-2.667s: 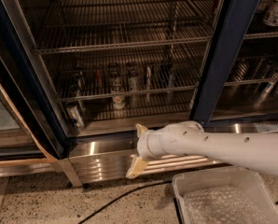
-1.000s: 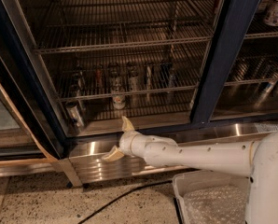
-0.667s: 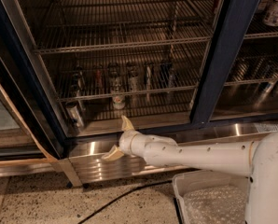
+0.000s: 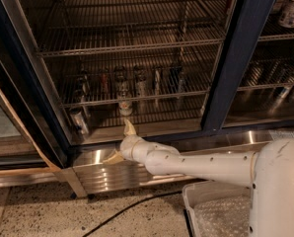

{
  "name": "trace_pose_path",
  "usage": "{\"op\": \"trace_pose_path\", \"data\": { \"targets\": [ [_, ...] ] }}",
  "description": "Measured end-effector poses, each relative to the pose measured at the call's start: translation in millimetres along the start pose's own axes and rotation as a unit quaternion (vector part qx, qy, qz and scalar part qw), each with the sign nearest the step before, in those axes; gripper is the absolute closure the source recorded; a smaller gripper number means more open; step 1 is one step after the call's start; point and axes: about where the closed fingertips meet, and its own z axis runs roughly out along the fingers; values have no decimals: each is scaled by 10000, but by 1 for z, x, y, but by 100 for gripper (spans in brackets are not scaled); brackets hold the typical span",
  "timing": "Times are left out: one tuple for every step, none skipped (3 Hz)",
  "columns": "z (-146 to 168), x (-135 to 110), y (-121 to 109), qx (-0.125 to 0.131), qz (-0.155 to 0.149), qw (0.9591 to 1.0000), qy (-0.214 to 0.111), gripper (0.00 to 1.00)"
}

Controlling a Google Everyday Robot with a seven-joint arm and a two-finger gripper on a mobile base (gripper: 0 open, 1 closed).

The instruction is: Pick coke can from bottom shelf of fridge

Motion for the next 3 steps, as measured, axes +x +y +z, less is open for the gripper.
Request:
{"op": "trace_pose_path", "data": {
  "targets": [
    [32,-11,-14,268,699,9957,-549,0],
    [47,-26,-26,371,1361,9856,-935,0],
    [50,-37,-36,468,1824,9747,-1202,0]
  ]
}}
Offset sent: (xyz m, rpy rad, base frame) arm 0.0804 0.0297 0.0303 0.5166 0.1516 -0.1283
